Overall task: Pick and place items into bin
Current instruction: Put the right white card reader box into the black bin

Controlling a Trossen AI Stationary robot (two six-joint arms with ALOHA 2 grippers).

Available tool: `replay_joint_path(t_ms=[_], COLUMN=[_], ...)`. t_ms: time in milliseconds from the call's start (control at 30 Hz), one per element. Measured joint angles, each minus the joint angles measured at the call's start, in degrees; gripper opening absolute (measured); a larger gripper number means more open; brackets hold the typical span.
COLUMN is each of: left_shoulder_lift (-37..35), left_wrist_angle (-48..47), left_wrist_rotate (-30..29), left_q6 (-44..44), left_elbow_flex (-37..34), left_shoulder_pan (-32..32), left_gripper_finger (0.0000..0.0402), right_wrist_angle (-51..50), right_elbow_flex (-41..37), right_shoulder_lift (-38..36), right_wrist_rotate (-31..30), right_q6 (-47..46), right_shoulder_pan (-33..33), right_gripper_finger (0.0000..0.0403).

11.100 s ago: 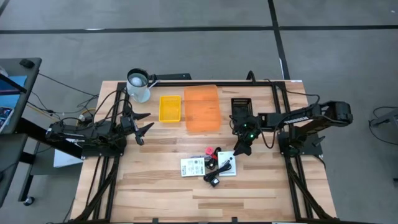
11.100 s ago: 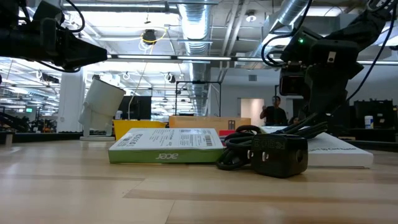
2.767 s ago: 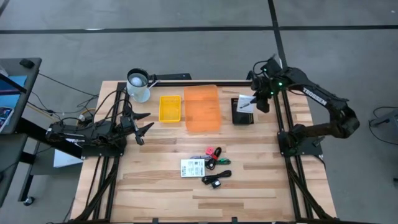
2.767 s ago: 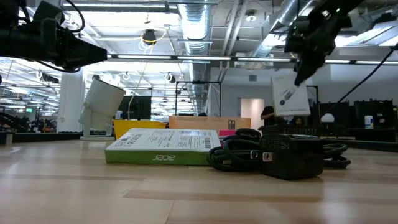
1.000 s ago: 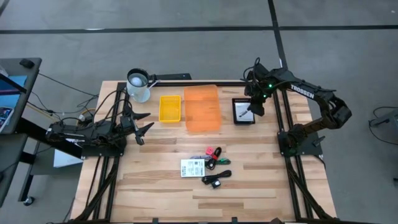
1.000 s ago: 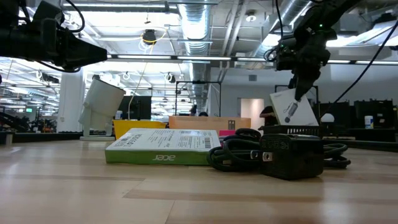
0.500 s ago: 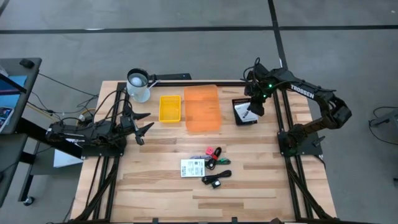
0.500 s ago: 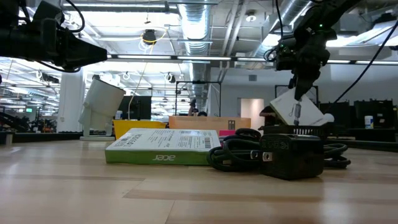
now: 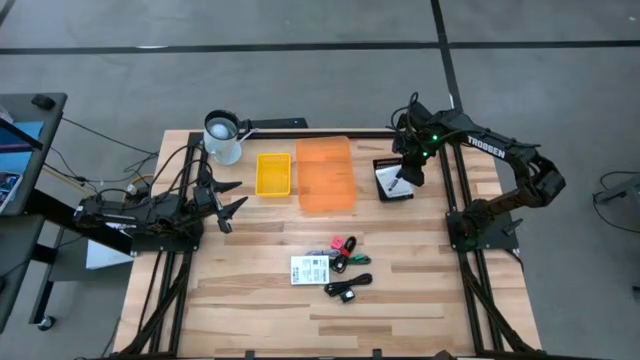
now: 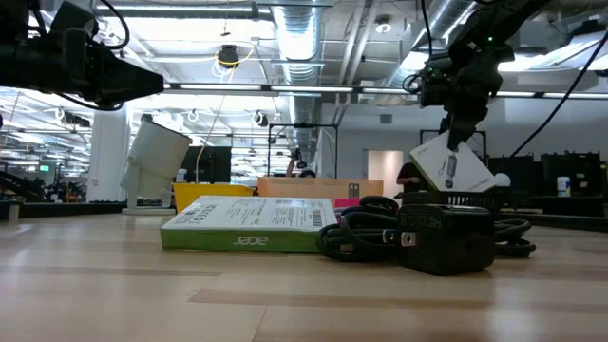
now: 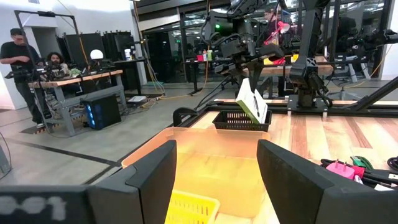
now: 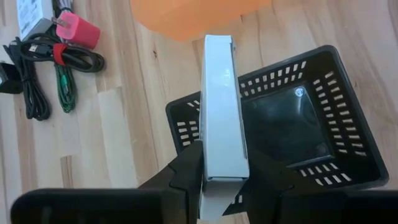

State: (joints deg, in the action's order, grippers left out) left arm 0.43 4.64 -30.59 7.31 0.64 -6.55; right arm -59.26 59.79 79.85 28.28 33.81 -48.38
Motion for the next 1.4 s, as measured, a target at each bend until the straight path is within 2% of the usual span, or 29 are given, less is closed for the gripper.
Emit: replay_joint_path(t_ms=[533, 1000, 1400], left_shoulder_lift=[0.0, 0.0, 0.0], left_wrist_angle=[0.0, 0.0, 0.0], left_wrist_rotate=[0.0, 0.0, 0.0], left_q6=[0.0, 0.0, 0.0], left_elbow_flex=[0.0, 0.0, 0.0], left_shoulder_pan=[0.0, 0.0, 0.0], left_gripper_finger=[0.0214, 0.0214, 0.0214], right_wrist_angle=[1.1, 1.9, 6.5], right_elbow_flex=[0.0, 0.0, 0.0], right_shoulder_lift=[0.0, 0.0, 0.0], right_wrist_rotate=[0.3, 0.3, 0.1], right_q6=[-0.9, -0.9, -0.8], right_shoulder_pan=[0.0, 0.0, 0.0], right_gripper_finger=[0.0091, 0.0175, 0.0186])
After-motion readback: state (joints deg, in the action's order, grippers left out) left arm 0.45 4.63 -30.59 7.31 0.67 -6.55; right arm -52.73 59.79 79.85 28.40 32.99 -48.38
